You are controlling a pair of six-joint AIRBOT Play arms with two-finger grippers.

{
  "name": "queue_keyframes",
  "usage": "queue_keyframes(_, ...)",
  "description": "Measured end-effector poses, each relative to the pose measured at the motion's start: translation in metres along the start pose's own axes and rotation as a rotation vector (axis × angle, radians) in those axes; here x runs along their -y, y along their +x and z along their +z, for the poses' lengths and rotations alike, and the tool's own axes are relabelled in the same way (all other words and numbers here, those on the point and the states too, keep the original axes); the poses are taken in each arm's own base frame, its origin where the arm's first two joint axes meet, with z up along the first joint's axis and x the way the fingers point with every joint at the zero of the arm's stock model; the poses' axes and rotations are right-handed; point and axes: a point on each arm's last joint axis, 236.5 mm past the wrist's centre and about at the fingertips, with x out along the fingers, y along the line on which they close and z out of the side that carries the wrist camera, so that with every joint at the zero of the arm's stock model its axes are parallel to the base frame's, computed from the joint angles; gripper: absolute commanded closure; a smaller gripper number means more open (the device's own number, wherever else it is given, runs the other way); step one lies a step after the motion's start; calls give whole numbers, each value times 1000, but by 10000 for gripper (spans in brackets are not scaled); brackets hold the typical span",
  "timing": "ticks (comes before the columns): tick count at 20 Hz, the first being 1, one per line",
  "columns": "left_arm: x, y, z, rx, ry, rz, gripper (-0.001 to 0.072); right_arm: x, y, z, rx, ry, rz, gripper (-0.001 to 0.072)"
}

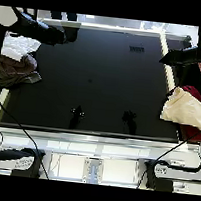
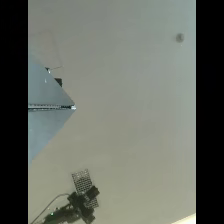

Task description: Fold the shirts.

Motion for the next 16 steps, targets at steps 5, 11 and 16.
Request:
queue_keyframes(5, 0, 0, 0, 0, 0, 0, 696, 0, 0, 0, 0, 0, 0, 345)
queue_keyframes(11, 0, 0, 0, 0, 0, 0, 696, 1, 0, 0, 1, -19, -4, 345)
queue_keyframes(16, 0, 0, 0, 0, 0, 0, 696, 10, -1, 12, 48, -123, -45, 345)
